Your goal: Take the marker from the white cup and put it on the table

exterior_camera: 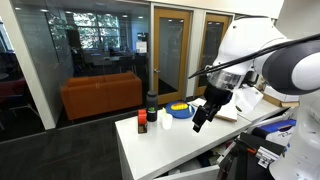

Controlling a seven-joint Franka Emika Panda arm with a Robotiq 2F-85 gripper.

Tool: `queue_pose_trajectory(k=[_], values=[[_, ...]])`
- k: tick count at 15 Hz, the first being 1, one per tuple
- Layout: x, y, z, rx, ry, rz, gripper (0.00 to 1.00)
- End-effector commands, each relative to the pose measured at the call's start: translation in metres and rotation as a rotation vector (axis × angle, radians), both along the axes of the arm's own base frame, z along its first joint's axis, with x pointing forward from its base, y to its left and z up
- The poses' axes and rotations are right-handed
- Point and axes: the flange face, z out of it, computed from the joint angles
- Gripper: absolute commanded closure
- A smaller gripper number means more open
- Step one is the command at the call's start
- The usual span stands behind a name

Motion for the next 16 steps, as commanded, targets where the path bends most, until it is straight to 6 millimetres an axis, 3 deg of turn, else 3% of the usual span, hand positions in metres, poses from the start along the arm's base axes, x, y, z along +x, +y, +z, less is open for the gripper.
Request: queue_pose_trajectory(k=[1, 9, 12, 16], values=[[0.0, 0.0, 0.001, 0.0, 0.001, 0.0, 0.0], [0.0, 0.0, 0.001, 0.0, 0.001, 0.0, 0.0], [0.015, -0.006, -0.008, 0.007, -0.03, -0.018, 0.0], [0.047, -0.02, -0.035, -0.001, -0.099, -0.082, 0.0]])
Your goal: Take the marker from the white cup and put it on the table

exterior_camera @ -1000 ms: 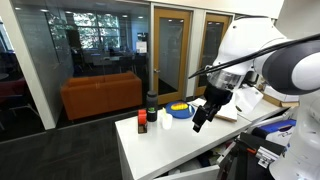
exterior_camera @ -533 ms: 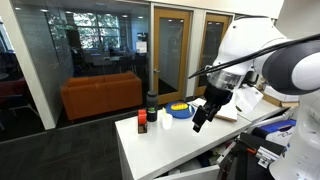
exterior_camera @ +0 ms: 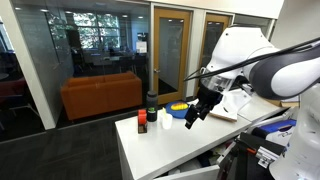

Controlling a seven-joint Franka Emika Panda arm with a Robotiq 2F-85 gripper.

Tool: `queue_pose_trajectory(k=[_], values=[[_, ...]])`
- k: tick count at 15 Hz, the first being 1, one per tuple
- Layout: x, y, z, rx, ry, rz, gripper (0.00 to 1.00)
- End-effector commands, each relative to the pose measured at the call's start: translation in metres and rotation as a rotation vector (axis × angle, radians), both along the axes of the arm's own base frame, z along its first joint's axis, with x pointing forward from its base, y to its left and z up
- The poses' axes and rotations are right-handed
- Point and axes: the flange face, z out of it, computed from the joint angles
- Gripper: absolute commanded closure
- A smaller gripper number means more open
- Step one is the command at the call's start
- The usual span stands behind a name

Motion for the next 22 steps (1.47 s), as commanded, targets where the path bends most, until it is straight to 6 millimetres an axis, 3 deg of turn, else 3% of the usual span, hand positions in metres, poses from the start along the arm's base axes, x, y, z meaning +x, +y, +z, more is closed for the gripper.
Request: queue_pose_trajectory(k=[1, 6, 15, 18, 22], values=[[0.03, -0.009, -0.025, -0.013, -0.06, -0.054, 0.0], [0.055, -0.029, -0.049, -0.079, -0.148, -0.104, 0.0], [0.081, -0.071, -0.065, -0.245, -0.223, -0.221, 0.0], [0.093, -0.075, -0.076, -0.266, -0.231, -0.227, 0.0], [0.123, -0.076, -0.083, -0.27, -0.254, -0.232, 0.0]])
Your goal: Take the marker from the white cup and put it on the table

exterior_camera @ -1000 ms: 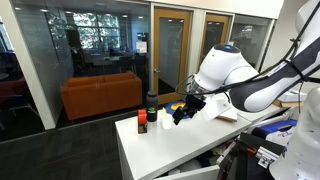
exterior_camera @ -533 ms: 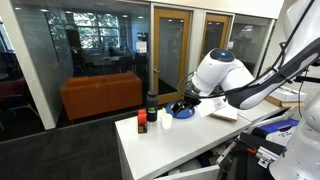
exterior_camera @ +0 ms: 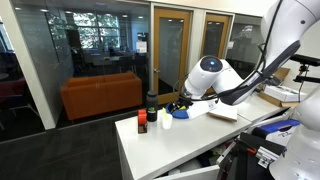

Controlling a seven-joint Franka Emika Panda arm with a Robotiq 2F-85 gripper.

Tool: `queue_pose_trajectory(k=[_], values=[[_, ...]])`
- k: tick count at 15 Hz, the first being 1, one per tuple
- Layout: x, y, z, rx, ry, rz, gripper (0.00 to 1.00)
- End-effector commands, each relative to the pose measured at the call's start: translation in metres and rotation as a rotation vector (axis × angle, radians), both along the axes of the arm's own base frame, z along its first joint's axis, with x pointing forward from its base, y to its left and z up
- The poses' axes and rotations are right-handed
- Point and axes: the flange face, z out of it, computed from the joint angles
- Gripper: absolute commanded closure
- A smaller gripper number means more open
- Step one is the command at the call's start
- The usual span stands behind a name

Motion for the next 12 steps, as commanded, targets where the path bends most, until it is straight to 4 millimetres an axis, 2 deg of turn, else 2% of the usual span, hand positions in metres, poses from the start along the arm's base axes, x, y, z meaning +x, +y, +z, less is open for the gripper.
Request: queue_pose_trajectory(k=[1, 4, 7, 12], values=[[0.038, -0.001, -0.007, 0.0, -0.016, -0.01, 0.0], [0.075, -0.009, -0.02, -0.03, -0.017, -0.029, 0.0], [0.108, -0.02, -0.047, -0.065, 0.015, -0.055, 0.0], [0.135, -0.032, -0.101, -0.08, 0.081, -0.085, 0.0]])
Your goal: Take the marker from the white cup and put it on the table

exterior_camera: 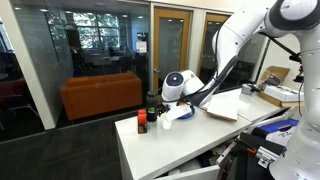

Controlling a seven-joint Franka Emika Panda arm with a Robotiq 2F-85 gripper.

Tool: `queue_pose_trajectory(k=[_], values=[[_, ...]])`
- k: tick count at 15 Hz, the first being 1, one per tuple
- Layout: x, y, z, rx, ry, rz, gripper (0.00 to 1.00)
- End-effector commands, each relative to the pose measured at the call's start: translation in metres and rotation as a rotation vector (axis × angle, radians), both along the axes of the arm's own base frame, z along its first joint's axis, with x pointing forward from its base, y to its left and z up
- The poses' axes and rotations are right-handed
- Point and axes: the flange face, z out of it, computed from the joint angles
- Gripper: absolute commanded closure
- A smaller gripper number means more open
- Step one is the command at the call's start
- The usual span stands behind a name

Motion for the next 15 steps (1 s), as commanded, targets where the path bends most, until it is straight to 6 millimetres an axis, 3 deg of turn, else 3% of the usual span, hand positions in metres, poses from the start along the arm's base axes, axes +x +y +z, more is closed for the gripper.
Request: queue_pose_trajectory(k=[1, 3, 7, 15], values=[[0.019, 0.002, -0.022, -0.017, 0.011, -0.007, 0.0], [0.021, 0.001, -0.03, -0.022, 0.015, -0.026, 0.0], [0.025, -0.002, -0.018, -0.012, -0.008, -0.041, 0.0], [0.023, -0.002, -0.02, -0.022, -0.006, -0.048, 0.0]])
